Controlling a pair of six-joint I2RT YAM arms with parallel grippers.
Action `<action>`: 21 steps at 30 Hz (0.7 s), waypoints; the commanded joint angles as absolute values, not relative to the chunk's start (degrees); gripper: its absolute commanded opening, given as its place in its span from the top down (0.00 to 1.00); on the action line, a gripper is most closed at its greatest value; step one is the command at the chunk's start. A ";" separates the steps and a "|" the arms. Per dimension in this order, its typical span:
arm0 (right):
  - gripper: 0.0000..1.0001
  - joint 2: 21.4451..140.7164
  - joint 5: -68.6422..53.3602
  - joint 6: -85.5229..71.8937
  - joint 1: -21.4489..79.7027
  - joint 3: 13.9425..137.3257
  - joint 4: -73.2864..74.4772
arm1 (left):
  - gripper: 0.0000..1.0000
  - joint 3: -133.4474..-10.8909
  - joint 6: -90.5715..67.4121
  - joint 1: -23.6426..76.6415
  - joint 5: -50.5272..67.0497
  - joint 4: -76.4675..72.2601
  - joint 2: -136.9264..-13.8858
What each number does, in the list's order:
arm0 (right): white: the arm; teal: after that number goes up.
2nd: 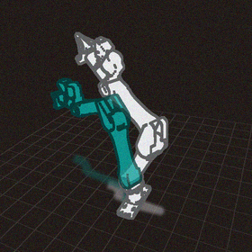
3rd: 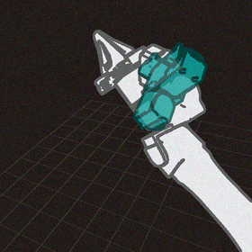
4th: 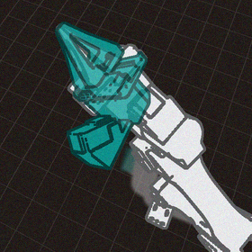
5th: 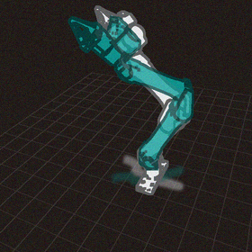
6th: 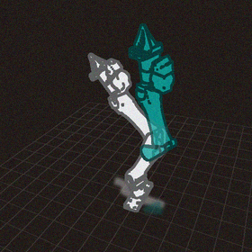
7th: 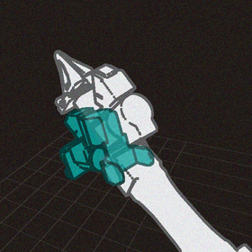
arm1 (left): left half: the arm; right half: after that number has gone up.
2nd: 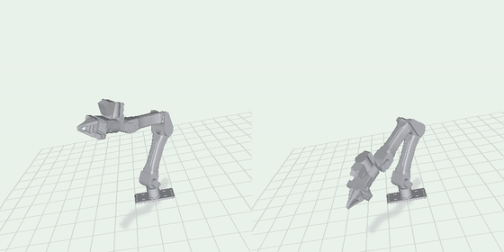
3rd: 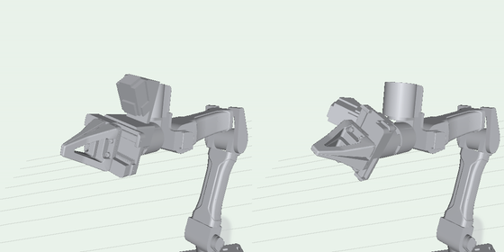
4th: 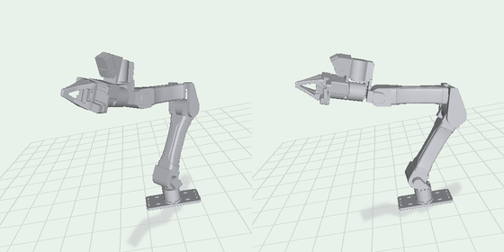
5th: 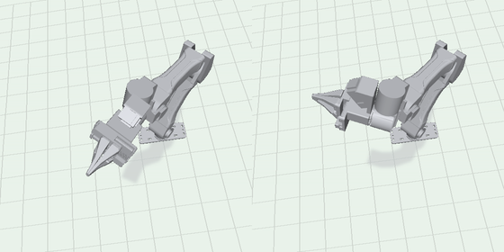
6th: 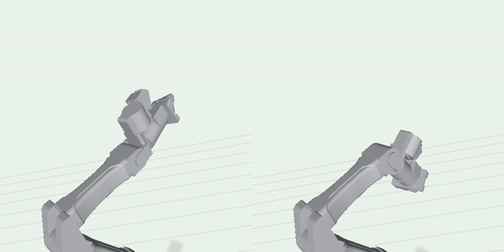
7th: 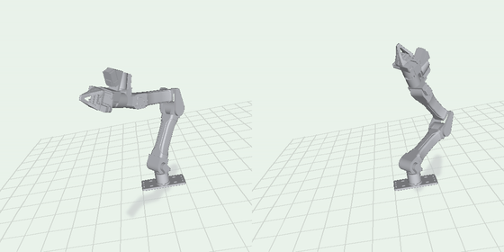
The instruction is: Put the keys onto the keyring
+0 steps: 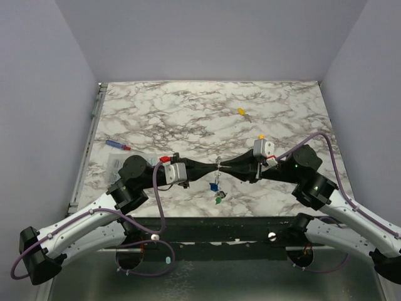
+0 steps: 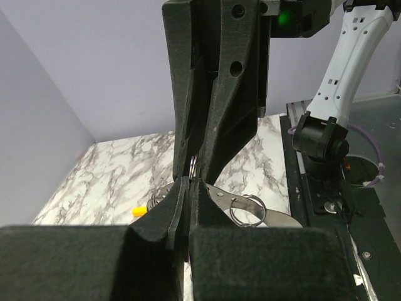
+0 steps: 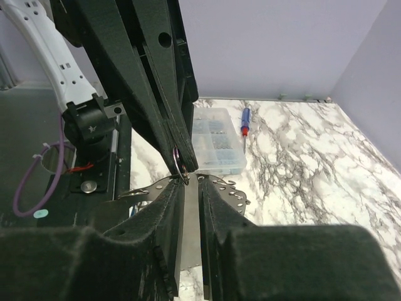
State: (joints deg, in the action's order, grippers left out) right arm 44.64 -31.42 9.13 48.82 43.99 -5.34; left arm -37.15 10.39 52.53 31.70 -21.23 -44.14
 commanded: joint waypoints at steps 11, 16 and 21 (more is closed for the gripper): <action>0.79 44.64 -32.31 9.40 49.22 45.58 -5.45 | 1.00 -37.17 9.89 52.39 33.55 -23.55 -44.34; 0.77 43.63 -31.82 9.40 49.22 45.46 -5.34 | 1.00 -37.06 10.10 52.34 32.95 -23.55 -44.13; 0.76 44.04 -32.50 8.90 49.22 45.56 -5.82 | 1.00 -37.16 9.95 52.35 33.05 -23.56 -44.20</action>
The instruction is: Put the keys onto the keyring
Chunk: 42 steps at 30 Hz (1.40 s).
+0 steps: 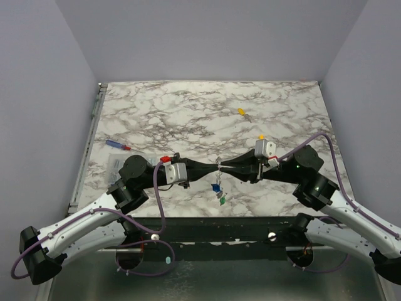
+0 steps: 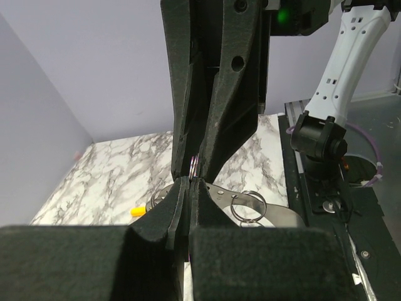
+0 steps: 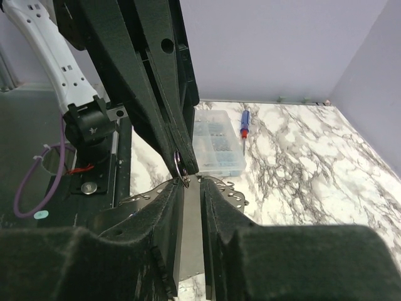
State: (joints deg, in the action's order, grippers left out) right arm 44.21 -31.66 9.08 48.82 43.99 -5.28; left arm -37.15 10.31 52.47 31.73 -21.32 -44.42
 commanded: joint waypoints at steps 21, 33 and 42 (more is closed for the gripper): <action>0.91 46.33 -35.97 6.86 49.22 44.72 -10.05 | 1.00 -36.69 10.27 52.17 32.13 -23.29 -44.25; 0.99 44.81 -36.14 7.89 49.22 41.43 -12.75 | 0.95 -35.43 11.32 52.09 28.59 -23.17 -43.37; 0.99 44.67 -30.61 13.44 49.22 42.18 -8.30 | 0.49 -35.56 13.35 51.99 26.06 -20.00 -42.20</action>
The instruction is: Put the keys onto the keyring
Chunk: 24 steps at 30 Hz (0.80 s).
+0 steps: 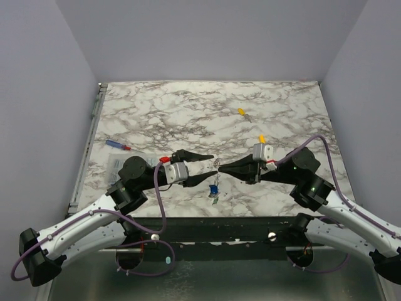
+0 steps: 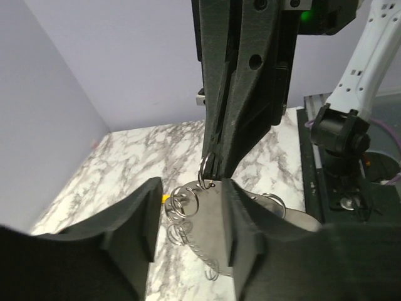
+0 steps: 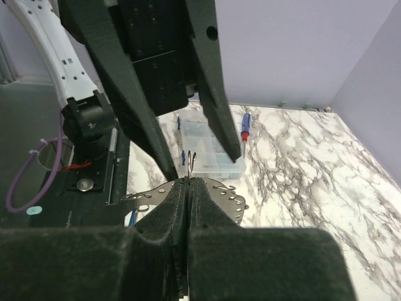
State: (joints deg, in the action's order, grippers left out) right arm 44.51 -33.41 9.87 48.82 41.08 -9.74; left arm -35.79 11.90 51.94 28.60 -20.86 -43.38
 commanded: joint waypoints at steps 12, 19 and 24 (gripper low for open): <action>0.99 41.95 -22.09 27.25 49.64 38.25 -11.64 | 0.30 -35.29 18.77 51.95 18.23 -13.10 -37.57; 0.99 39.66 -20.05 39.38 49.88 35.30 -11.91 | 0.29 -33.07 22.80 51.88 10.17 -12.70 -34.61; 0.99 38.30 -18.64 48.59 50.97 32.07 -15.12 | 0.29 -30.89 24.08 51.88 5.02 -15.77 -33.02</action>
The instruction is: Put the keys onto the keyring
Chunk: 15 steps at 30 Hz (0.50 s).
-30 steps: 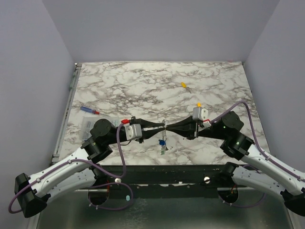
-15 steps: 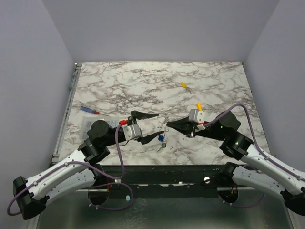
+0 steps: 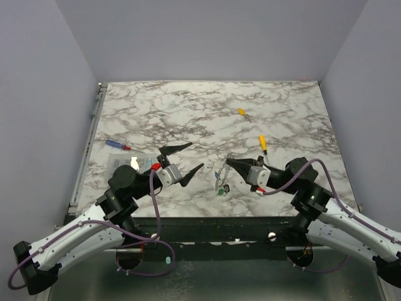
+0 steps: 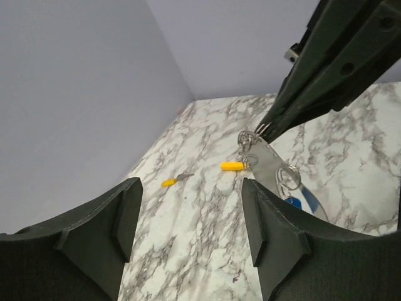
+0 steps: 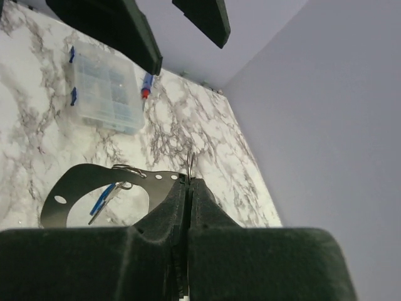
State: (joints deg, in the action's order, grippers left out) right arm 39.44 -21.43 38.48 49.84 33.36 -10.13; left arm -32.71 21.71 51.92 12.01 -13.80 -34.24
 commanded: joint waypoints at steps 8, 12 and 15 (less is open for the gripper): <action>0.99 38.44 -14.24 62.29 54.62 29.72 -15.03 | 0.29 -30.15 25.01 51.43 2.64 -15.70 -33.26; 0.99 37.99 -10.80 64.02 56.09 27.81 -18.61 | 0.27 -30.06 24.82 51.17 1.17 -15.64 -33.97; 0.99 37.97 -7.76 60.93 56.10 27.79 -21.30 | 0.26 -30.59 23.48 50.81 -1.65 -15.67 -35.34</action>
